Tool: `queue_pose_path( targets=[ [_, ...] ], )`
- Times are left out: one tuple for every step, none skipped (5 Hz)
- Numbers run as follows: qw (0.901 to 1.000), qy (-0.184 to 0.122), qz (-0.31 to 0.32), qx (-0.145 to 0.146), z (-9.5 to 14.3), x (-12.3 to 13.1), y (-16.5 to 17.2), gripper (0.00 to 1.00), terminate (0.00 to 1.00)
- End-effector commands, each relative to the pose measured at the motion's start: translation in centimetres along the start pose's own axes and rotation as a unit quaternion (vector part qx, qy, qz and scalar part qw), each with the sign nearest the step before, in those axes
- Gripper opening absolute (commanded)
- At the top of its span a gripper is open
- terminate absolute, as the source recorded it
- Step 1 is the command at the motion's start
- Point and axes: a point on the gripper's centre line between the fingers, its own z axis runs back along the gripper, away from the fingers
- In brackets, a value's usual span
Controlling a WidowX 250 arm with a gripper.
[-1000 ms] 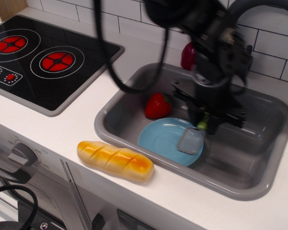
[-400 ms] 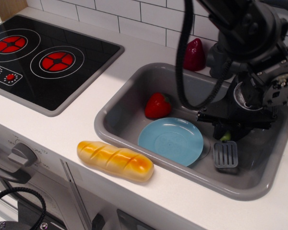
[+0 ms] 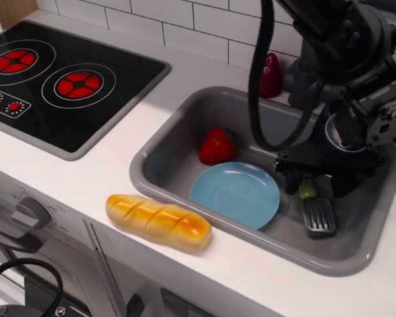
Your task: Take spatula off plate sink
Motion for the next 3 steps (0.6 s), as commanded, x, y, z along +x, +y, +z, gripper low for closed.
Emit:
queue_pose_path(
  targets=[
    [0.9953,-0.032,-0.035,-0.084,7.83,3.42,1.75,1.0,0.0],
    [0.9953,-0.032,-0.035,-0.084,7.83,3.42,1.75,1.0,0.0],
    [0.9953,-0.032,-0.035,-0.084,7.83,3.42,1.75,1.0,1.0]
  ],
)
